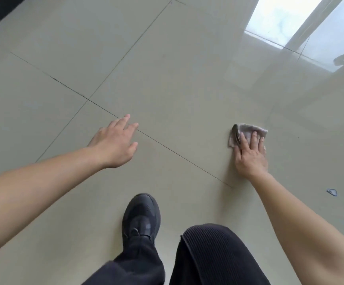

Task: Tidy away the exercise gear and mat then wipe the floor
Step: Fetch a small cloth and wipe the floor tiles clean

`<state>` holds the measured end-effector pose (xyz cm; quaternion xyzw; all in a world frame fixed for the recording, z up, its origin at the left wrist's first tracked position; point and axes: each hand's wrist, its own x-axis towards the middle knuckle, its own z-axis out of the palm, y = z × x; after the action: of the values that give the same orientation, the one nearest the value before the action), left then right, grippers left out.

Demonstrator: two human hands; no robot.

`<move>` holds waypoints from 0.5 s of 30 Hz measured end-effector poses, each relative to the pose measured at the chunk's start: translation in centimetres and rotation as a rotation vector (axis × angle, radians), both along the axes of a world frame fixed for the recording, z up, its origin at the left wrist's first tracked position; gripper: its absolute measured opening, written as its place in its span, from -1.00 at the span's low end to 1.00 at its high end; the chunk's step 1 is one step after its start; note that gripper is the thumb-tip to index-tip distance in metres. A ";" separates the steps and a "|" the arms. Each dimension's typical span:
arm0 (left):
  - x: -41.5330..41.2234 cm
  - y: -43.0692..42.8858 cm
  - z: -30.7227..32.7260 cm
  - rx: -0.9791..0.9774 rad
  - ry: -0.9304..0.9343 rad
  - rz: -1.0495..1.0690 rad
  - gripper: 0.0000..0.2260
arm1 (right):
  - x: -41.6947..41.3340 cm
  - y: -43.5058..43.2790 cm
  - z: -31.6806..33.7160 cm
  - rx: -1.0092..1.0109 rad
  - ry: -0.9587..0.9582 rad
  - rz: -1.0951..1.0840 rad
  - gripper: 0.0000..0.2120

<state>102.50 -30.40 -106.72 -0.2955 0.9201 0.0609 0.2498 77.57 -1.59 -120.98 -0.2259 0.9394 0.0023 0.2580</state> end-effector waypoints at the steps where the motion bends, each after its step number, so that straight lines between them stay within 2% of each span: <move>1: 0.3 -0.9 -1.2 0.008 -0.012 0.035 -0.45 | 0.6 -1.2 -0.3 0.006 0.032 -0.010 -0.42; 3: 0.8 -2.1 -3.9 0.027 -0.038 0.122 -0.42 | 3.7 -4.2 -0.6 -0.056 0.066 0.128 -0.42; 7: 0.8 -2.5 -9.3 0.012 0.035 0.289 -0.40 | 10.7 -9.9 -0.4 -0.171 -0.025 0.609 -0.46; 10: -0.1 -1.6 -11.9 0.008 0.130 0.384 -0.39 | 9.2 -12.1 -0.6 -0.207 -0.057 0.801 -0.49; 12: -0.7 -0.9 -13.2 0.023 0.155 0.407 -0.39 | 5.4 -11.4 -0.6 -0.238 -0.024 0.727 -0.52; 15: -0.9 -0.1 -14.5 0.017 0.187 0.439 -0.38 | -2.3 -8.3 -0.7 -0.198 0.075 0.270 -0.51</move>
<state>101.58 -30.49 -121.18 -0.4794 0.8524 0.1485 0.1465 75.29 -9.88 -121.64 -0.3739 0.9052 -0.0470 0.1966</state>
